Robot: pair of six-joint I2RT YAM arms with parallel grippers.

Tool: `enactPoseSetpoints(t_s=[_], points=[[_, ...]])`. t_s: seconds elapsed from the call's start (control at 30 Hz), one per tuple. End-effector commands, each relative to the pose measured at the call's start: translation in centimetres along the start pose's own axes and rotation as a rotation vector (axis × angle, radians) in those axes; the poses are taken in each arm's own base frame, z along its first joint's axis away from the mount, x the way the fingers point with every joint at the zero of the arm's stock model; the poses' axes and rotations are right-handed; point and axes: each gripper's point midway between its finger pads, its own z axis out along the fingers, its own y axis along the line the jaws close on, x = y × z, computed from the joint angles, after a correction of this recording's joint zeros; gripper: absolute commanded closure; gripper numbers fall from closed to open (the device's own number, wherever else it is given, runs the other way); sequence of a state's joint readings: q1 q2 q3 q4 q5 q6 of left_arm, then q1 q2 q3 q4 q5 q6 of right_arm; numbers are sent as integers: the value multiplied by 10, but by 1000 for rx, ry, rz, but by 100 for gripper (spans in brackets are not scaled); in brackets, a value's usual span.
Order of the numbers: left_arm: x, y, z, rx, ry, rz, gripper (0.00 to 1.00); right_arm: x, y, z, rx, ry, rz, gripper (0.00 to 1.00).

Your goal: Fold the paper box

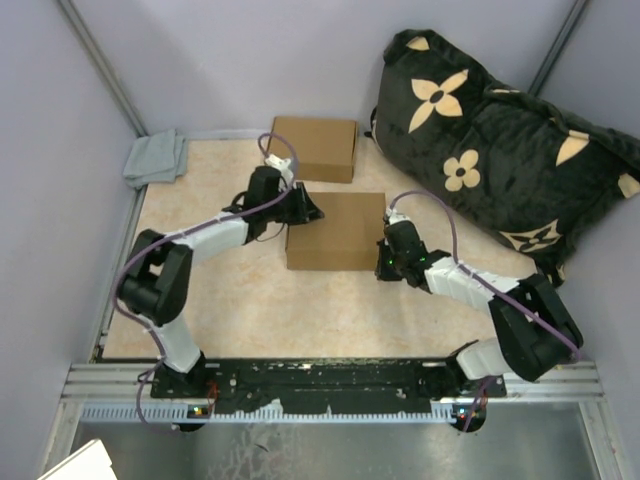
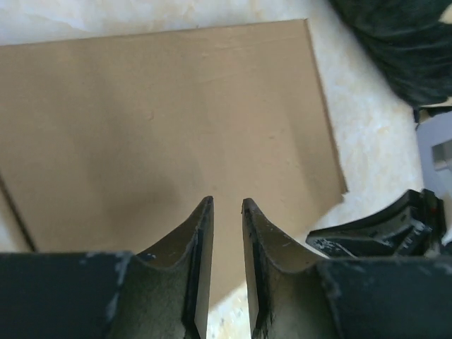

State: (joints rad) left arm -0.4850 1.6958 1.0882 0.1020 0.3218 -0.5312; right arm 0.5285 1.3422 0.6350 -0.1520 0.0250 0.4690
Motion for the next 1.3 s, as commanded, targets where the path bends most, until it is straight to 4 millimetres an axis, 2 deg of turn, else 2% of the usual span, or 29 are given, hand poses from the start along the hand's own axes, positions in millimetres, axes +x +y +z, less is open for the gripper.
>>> enactPoseSetpoints(t_s=[0.0, 0.1, 0.17, 0.2, 0.33, 0.37, 0.4, 0.5, 0.63, 0.77, 0.87, 0.9, 0.97, 1.07, 1.1, 1.13, 1.23, 1.27], points=[[2, -17, 42, 95, -15, 45, 71, -36, 15, 15, -25, -119, 31, 100], [22, -9, 62, 73, 34, 60, 71, -50, 18, 22, -16, -158, 50, 100], [36, -2, 71, 58, 88, 57, 77, -62, 23, 24, -28, -200, 69, 100], [43, 0, 72, 59, 115, 55, 82, -69, 25, 25, -34, -222, 76, 100], [63, 8, 71, 36, 158, 57, 87, -93, 34, 31, -56, -301, 111, 100], [66, 9, 70, 39, 163, 56, 87, -97, 37, 35, -64, -309, 114, 100], [74, 8, 68, 59, 186, 55, 88, -108, 49, 47, -101, -351, 118, 100], [79, 8, 69, 69, 203, 58, 89, -104, 57, 67, -115, -360, 114, 100], [82, 10, 71, 66, 216, 63, 90, -102, 74, 71, -149, -393, 99, 100], [76, 10, 66, 47, 207, 84, 87, -102, 82, 58, -167, -406, 89, 100], [62, 6, 57, 24, 179, 116, 83, -106, 86, 38, -189, -409, 85, 100], [56, 4, 53, 17, 165, 129, 80, -105, 88, 31, -201, -404, 77, 100], [43, -1, 43, -1, 136, 155, 67, -107, 90, 13, -224, -412, 70, 100], [21, -7, 21, -51, 82, 185, 55, -103, 83, -15, -218, -417, 64, 100], [13, -9, 12, -70, 55, 197, 53, -103, 80, -26, -209, -424, 63, 96], [6, -10, 1, -89, 26, 207, 49, -102, 75, -35, -193, -429, 60, 84], [-17, -20, -37, -122, -80, 234, 35, -99, 57, -61, -128, -439, 46, 34], [-20, -21, -48, -131, -105, 241, 32, -98, 51, -68, -105, -441, 40, 23]])
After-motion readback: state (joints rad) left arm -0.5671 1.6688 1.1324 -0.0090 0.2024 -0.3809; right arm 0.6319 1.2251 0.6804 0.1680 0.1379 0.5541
